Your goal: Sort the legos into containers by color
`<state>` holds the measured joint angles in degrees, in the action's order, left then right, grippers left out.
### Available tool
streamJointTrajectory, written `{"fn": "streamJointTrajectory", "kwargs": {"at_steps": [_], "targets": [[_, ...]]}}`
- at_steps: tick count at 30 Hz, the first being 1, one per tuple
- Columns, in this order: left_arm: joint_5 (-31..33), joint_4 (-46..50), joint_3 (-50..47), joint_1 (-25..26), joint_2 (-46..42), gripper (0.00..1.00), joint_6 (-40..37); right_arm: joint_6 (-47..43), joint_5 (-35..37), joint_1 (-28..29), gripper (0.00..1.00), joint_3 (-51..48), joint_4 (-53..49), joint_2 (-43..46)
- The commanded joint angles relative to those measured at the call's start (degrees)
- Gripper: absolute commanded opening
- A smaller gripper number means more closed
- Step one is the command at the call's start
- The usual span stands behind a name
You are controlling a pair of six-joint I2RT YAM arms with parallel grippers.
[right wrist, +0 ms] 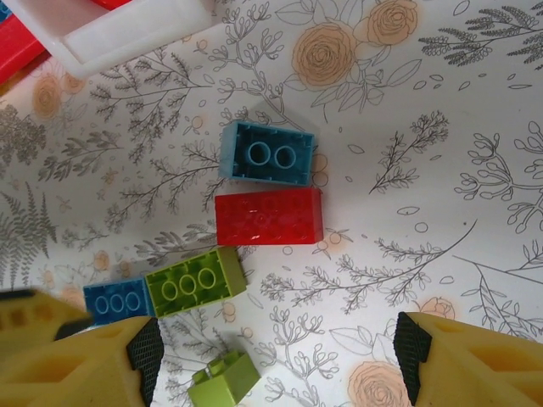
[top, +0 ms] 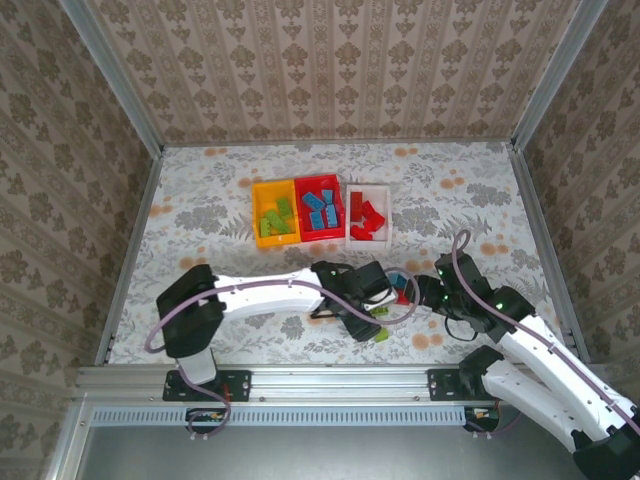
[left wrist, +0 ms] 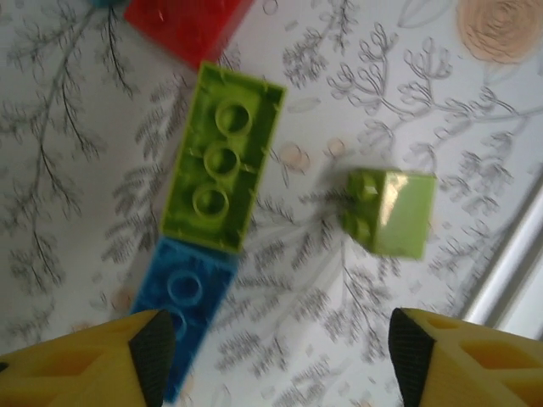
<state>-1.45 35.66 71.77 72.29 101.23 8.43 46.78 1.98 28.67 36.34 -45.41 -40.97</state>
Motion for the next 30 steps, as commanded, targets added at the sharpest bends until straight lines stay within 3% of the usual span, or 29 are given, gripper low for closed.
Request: {"fn": "streamJointTrajectory", "kwargs": {"at_steps": [1,23,30], "targets": [[4.0,0.3,4.1,0.1,4.4,0.73,-3.2,1.1,-3.6,-1.4,0.76,2.2,-3.0,0.2],[2.9,-1.0,9.8,-1.9,15.2,0.61,-2.8,1.0,-9.0,-4.4,0.76,1.3,-3.0,-0.4],[3.8,-1.5,10.3,-2.6,15.6,0.39,-2.7,0.6,-9.6,-4.7,0.75,1.2,-2.2,-1.1]]}}
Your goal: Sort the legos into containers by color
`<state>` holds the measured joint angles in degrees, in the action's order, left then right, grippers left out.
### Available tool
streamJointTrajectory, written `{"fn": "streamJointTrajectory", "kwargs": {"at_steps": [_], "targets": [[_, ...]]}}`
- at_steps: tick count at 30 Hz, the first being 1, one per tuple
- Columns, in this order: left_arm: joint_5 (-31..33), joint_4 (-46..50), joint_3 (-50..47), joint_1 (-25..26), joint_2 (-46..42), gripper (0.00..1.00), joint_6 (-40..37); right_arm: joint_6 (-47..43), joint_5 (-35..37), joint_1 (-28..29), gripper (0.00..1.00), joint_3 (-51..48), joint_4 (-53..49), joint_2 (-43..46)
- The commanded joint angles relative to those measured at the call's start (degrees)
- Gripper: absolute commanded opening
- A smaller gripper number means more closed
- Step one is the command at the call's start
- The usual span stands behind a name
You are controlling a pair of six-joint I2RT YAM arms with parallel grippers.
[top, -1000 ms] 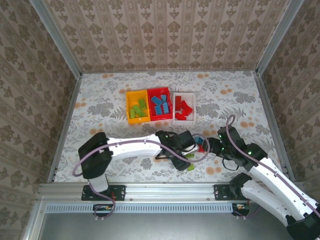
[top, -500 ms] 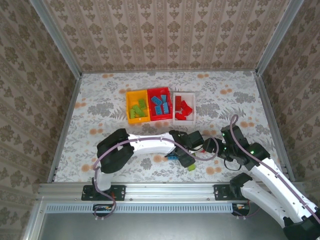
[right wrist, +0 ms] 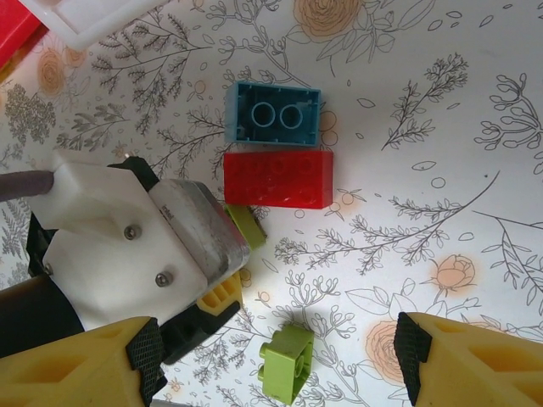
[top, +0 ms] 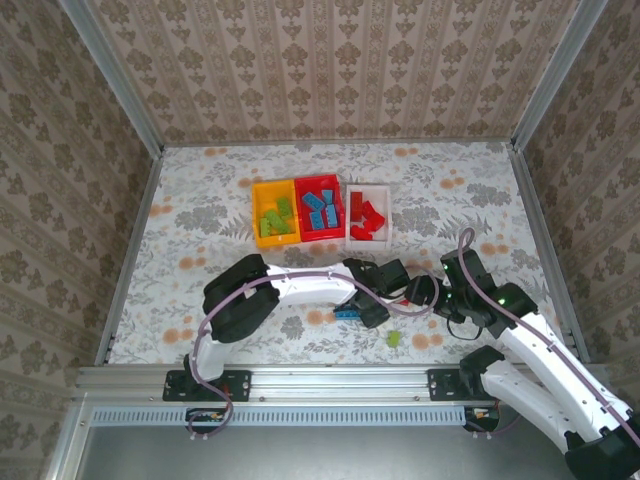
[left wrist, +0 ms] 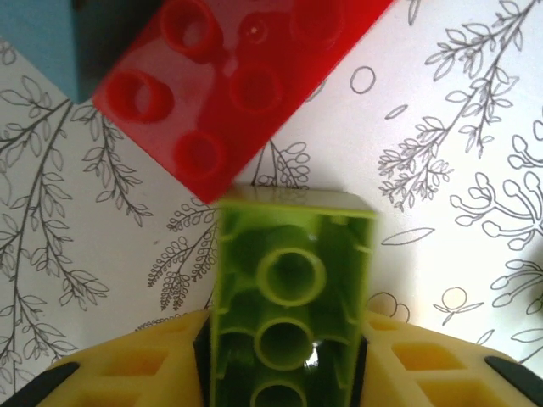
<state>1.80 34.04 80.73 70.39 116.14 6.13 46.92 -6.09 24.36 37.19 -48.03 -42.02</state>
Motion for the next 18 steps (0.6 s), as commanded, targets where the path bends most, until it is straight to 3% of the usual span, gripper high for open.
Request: {"fn": "streamJointTrajectory", "kwargs": {"at_steps": [1,6,12,15,18], "targets": [[1.0,-0.1,1.2,-0.8,0.4,0.35,-0.2,0.4,-1.7,-0.4,0.75,0.3,0.6,-0.2],[3.3,-0.1,-0.3,-2.3,-5.0,0.28,2.0,-2.0,-4.8,-0.5,0.75,0.1,4.5,-0.5],[5.7,1.8,-4.8,-6.3,-17.8,0.26,7.2,-6.7,-12.7,-0.4,0.76,-0.3,16.1,-0.4],[6.4,3.8,-7.0,-9.7,-24.3,0.26,9.3,-8.4,-14.0,0.1,0.76,0.1,22.3,-1.9],[6.3,6.1,-8.4,-16.4,-28.8,0.27,11.1,-10.4,-13.4,2.5,0.76,1.9,26.1,-6.3]]}}
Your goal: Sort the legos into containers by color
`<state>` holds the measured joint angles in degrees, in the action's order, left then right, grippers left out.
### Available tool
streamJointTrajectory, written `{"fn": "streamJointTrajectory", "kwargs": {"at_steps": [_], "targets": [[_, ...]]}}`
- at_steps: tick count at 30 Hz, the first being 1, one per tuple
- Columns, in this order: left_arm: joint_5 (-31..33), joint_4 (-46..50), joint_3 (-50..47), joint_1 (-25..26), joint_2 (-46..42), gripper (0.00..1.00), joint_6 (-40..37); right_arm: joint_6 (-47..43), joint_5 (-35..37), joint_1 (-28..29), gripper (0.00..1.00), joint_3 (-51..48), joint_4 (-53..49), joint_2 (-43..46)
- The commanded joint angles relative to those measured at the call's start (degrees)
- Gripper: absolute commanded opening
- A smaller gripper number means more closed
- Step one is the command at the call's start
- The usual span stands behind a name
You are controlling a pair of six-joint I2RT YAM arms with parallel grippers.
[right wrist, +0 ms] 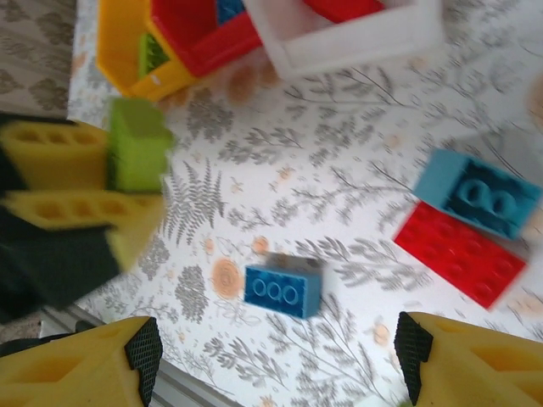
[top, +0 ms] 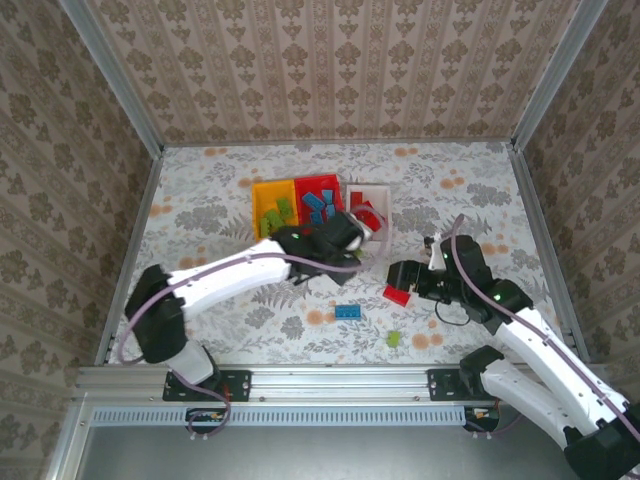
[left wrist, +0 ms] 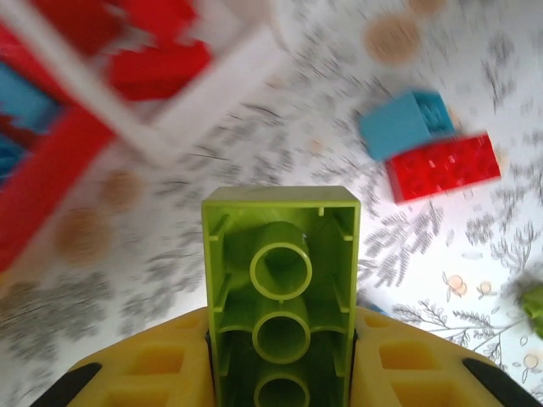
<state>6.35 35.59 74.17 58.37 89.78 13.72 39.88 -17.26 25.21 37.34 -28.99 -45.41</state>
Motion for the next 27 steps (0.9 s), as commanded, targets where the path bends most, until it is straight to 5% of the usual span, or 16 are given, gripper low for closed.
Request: {"fn": "streamJointTrajectory", "kwargs": {"at_steps": [1,7,11,21,27], "targets": [[1.5,5.6,-1.8,-7.2,-3.2,0.27,4.4,-4.5,-1.6,3.3,0.76,2.8,8.1,-4.9],[-1.2,8.6,3.2,-23.8,1.3,0.27,7.6,-10.9,3.5,14.1,0.76,10.0,18.2,-17.6],[-1.4,9.9,10.8,-30.7,9.7,0.27,8.4,-11.7,5.9,15.7,0.77,11.1,29.0,-23.5],[3.2,18.6,31.0,-37.0,30.2,0.27,12.9,-11.0,8.1,13.8,0.78,15.0,34.5,-31.0],[2.7,21.3,37.2,-36.8,36.2,0.4,13.4,-9.8,7.7,11.3,0.78,13.4,33.6,-30.1]]}}
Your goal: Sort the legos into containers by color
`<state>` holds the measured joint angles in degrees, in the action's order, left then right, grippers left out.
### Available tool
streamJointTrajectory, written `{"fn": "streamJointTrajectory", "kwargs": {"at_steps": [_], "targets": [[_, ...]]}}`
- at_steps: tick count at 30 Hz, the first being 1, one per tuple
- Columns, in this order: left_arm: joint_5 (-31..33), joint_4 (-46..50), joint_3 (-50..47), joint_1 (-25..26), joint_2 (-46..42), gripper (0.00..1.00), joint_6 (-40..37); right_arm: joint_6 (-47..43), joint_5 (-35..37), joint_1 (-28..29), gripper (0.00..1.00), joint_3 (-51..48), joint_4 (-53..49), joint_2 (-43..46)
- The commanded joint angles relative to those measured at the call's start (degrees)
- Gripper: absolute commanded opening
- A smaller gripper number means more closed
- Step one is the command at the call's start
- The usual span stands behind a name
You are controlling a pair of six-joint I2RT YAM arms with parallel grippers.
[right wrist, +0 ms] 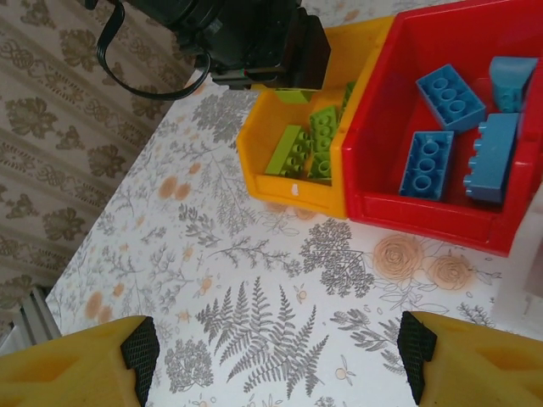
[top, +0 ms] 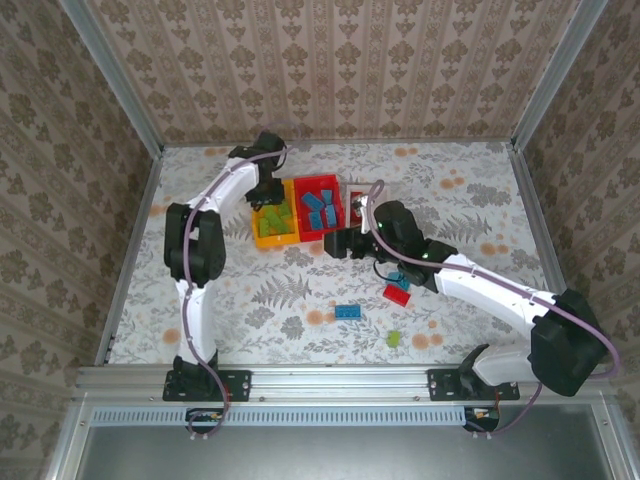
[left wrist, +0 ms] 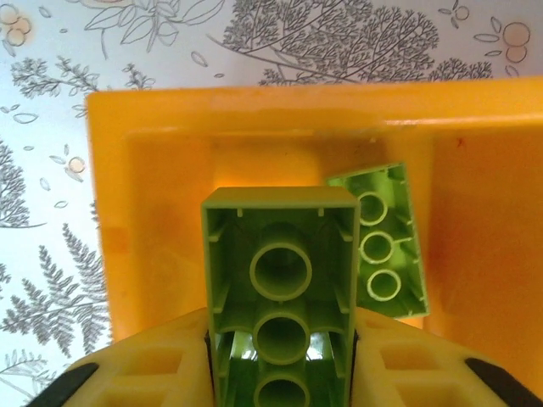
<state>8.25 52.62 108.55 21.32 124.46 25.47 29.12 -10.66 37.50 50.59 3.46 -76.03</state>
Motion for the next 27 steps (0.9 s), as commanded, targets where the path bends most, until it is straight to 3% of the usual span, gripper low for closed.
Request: {"fn": "streamJointTrajectory", "kwargs": {"at_steps": [1,7,12,17,23,27], "targets": [[0.6,4.3,3.3,0.2,1.9,0.45,1.7,1.1,1.1,-1.4,0.78,-0.2,0.4,0.8],[-0.6,3.7,3.2,1.2,1.2,0.57,1.7,1.1,2.2,-5.0,0.78,-2.0,-3.7,3.7],[-0.5,3.2,2.4,2.2,-1.9,0.57,2.5,-0.3,4.1,-7.3,0.78,-3.2,-9.5,7.3],[0.3,2.3,-0.2,4.1,-7.4,0.57,3.9,-1.4,8.2,-8.3,0.76,-1.9,-23.8,10.8],[0.6,-0.8,-9.4,6.5,-16.2,0.61,6.3,-2.5,9.6,-8.2,0.76,-3.6,-36.8,15.6],[-2.1,-5.3,-18.4,7.9,-24.2,0.62,6.4,-4.2,9.7,-7.9,0.76,-4.1,-43.7,14.0]]}}
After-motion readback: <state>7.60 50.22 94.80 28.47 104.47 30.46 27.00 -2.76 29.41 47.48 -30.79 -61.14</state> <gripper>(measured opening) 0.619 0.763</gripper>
